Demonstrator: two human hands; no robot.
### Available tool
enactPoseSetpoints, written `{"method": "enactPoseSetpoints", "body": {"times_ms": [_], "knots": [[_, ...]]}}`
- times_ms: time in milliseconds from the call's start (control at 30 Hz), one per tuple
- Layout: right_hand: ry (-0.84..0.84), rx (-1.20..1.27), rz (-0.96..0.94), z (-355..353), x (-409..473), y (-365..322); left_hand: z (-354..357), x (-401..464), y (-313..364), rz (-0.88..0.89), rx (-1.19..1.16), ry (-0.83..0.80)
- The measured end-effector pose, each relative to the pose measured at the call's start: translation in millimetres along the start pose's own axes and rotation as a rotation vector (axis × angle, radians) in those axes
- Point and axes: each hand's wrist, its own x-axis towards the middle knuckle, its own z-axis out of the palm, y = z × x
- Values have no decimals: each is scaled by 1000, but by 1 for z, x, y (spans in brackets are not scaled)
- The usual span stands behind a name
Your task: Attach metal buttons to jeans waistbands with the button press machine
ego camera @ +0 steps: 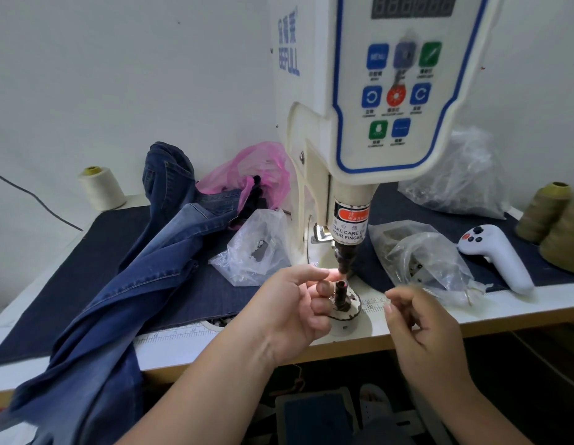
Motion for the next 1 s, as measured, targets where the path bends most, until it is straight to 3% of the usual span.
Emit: {"method": "enactPoseSetpoints", "body": {"times_ms": [400, 1000], "knots": [[-3, 20, -22, 2, -7, -5, -3, 1, -2, -23, -90, -77], [-8, 20, -1, 7, -10, -2, -3, -3, 2, -7, 61, -113]]}}
